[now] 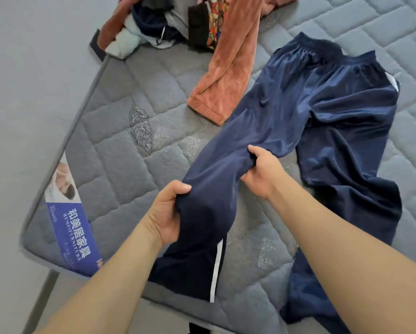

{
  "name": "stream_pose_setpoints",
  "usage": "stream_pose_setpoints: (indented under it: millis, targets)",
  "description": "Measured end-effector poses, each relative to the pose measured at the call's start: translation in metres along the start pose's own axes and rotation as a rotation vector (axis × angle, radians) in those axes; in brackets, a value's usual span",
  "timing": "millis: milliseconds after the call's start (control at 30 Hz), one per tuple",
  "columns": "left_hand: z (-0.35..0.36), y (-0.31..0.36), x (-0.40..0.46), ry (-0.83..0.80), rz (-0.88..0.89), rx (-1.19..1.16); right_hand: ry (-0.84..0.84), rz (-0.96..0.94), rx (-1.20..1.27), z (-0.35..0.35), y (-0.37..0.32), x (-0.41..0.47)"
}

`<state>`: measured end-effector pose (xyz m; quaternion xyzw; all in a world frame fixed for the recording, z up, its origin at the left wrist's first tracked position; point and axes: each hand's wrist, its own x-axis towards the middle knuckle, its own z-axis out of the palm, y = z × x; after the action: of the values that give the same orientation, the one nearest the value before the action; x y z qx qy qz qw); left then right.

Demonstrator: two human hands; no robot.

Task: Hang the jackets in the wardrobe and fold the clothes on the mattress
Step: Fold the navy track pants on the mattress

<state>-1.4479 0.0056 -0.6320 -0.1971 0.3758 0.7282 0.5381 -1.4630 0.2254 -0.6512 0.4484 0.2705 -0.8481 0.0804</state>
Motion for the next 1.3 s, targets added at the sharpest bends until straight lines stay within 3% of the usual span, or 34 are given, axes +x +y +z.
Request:
stream_pose_setpoints:
  millis: [200,233,300,400,467,500,600,667,700,767,867,1033,1067,1200,1233,1300]
  targets:
    - [0.014,0.028,-0.014,-0.032,0.083,-0.002,0.111,-0.089,-0.262,0.023,-0.014,-0.007]
    - [0.015,0.038,-0.022,-0.007,0.099,0.103,0.102,-0.078,-0.225,0.027,-0.016,-0.008]
    - [0.01,0.06,-0.035,0.135,0.214,0.535,0.071,-0.049,-0.114,0.034,-0.023,-0.01]
    - [-0.026,0.083,-0.039,0.548,0.448,1.255,0.171,-0.142,0.003,0.036,-0.025,-0.002]
    - [-0.047,0.082,-0.034,0.68,0.544,1.453,0.242,-0.169,0.099,0.029,-0.012,0.005]
    - [-0.058,0.075,-0.028,0.65,0.548,1.465,0.235,-0.141,0.111,0.023,0.001,0.009]
    - [-0.086,0.053,-0.005,0.663,0.26,1.371,0.203,0.023,-0.097,0.005,0.05,0.015]
    - [-0.102,0.043,0.006,0.787,-0.021,1.548,0.259,0.036,-0.307,-0.001,0.077,0.019]
    - [-0.107,0.041,0.006,0.773,-0.12,1.66,0.28,0.016,-0.365,-0.002,0.086,0.022]
    - [-0.116,0.042,0.004,0.626,-0.17,1.71,0.27,0.004,-0.423,0.002,0.091,0.03]
    - [-0.123,0.042,-0.01,0.415,-0.149,1.581,0.233,0.017,-0.469,0.009,0.092,0.04]
    - [-0.112,0.016,-0.031,0.386,-0.248,2.029,0.31,-0.063,-0.596,0.014,0.102,0.037]
    - [-0.11,0.014,-0.034,0.376,-0.237,1.911,0.295,-0.09,-0.559,0.015,0.103,0.036]
    - [-0.118,0.018,-0.048,0.084,-0.334,0.764,0.116,-0.092,-0.257,0.021,0.098,0.033]
    - [-0.124,0.02,-0.052,0.063,-0.362,0.66,0.113,-0.056,-0.205,0.02,0.098,0.034]
    - [-0.138,0.02,-0.058,0.205,-0.421,0.779,0.186,-0.012,-0.272,0.018,0.105,0.035]
